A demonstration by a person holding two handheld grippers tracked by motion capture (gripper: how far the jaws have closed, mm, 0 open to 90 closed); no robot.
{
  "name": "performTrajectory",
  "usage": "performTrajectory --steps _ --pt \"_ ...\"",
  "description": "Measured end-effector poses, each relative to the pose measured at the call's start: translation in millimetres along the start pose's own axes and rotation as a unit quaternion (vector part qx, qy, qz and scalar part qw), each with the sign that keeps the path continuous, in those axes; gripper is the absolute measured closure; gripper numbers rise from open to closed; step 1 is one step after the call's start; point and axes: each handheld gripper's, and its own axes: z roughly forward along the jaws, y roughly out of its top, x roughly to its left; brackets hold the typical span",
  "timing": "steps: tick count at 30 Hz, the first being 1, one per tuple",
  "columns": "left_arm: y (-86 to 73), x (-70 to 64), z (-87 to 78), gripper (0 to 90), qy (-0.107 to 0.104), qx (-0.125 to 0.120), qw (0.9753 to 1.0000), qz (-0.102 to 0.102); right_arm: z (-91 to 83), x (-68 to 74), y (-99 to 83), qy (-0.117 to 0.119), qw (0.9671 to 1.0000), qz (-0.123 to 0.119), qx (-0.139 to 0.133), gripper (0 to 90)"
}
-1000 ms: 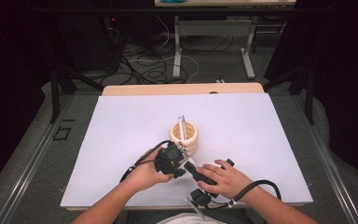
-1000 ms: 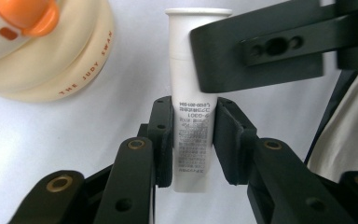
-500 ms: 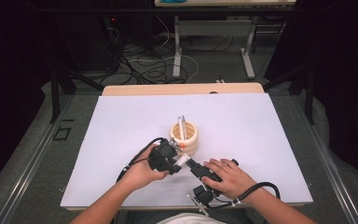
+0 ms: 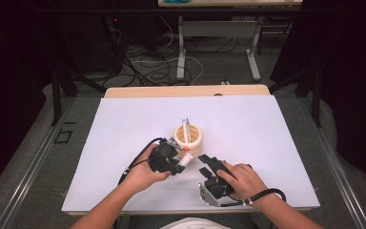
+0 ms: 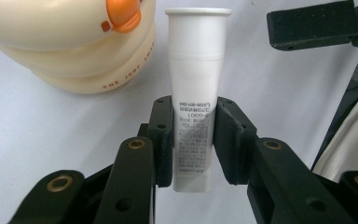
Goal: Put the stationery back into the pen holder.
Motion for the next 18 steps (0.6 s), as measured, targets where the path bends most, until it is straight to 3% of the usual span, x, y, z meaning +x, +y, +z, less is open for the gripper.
performTrajectory --steps 5,12,15,18 --pt "0.1 -0.5 -2.5 69.7 -0.001 -0.012 0.9999 -0.001 0.1 -4.8 -5.4 0.021 0.9977 0.063 0.013 41.2" --pt "1.9 0.0 -7.1 69.7 0.002 -0.03 0.9996 -0.005 2.2 -8.6 -12.1 0.033 0.9924 0.116 0.024 39.1" --pt "2.8 0.4 -9.8 69.7 0.002 -0.038 0.9992 -0.008 2.9 -10.1 -14.6 0.043 0.9887 0.141 0.026 37.9" --pt "4.1 2.3 -13.7 69.8 0.003 -0.047 0.9989 -0.004 3.8 -8.1 -17.7 0.048 0.9807 0.187 0.03 34.5"
